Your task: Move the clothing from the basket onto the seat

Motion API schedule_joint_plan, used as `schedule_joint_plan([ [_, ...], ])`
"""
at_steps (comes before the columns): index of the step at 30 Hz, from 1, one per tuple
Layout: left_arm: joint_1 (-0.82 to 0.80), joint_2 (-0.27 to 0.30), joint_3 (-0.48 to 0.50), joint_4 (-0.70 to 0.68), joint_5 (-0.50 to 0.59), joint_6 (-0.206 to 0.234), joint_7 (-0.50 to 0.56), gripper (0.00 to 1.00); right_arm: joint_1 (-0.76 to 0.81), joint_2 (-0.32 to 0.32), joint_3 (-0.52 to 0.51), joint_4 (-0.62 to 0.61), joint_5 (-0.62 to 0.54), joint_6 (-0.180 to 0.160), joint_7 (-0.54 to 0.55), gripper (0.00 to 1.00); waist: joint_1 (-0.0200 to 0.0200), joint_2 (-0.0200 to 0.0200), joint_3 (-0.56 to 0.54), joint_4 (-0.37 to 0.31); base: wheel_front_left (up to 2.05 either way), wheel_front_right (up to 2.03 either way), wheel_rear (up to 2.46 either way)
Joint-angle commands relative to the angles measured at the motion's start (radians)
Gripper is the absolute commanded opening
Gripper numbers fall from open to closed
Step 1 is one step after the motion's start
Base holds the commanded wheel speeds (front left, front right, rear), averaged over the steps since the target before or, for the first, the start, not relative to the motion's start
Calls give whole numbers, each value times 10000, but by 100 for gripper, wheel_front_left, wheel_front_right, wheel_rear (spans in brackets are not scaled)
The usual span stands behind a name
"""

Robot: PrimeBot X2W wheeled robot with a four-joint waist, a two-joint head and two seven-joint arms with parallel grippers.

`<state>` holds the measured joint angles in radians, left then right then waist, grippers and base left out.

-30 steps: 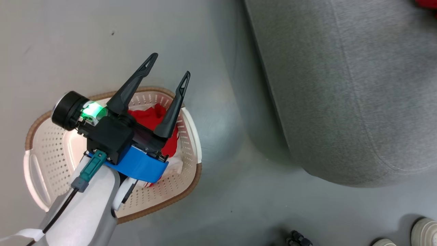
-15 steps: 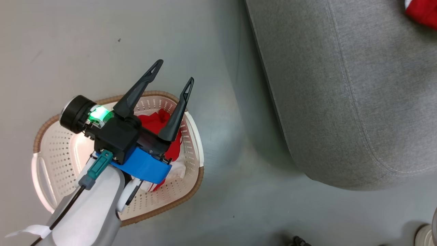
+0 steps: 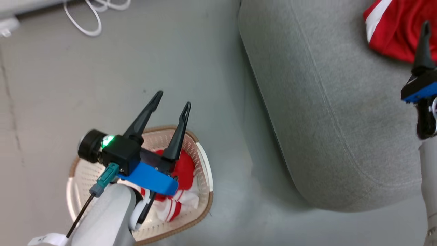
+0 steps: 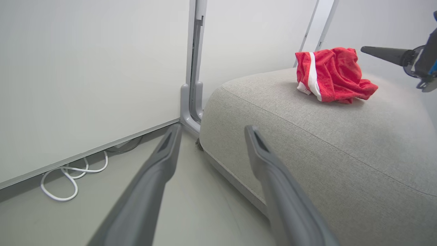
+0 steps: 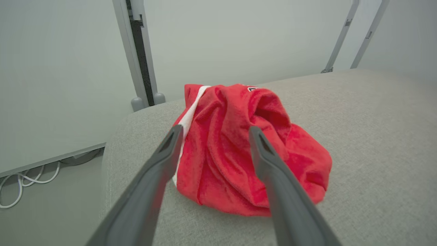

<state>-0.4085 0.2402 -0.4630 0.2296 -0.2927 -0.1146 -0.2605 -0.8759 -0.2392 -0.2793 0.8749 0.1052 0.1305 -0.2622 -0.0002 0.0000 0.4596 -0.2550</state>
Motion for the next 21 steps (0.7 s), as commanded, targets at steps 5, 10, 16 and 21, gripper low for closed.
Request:
schedule_joint_plan([
  [5, 902, -443, 650, 287, -239, 59, -56, 100, 1708, 213, 470, -1287, 105, 5, -35, 100, 2, 0, -1900, 690, 0, 0, 0],
  [10, 1732, -704, 1320, 498, -217, 30, -57, 100, 3519, 727, 870, -2934, 25, 5, -35, 100, 2, 0, -2796, 1044, 0, 0, 0],
  [16, 2336, -850, 2066, 551, -116, 18, -57, 100, 5273, 1133, 1609, -4634, -608, 5, 87, 100, 2, 0, -3236, 1392, 0, 0, 0],
  [21, 2787, -1014, 2785, 586, 59, 6, -51, 100, 6652, 1560, 1872, -6042, -579, 3, 504, 100, 2, 0, -3545, 1744, 0, 0, 0],
])
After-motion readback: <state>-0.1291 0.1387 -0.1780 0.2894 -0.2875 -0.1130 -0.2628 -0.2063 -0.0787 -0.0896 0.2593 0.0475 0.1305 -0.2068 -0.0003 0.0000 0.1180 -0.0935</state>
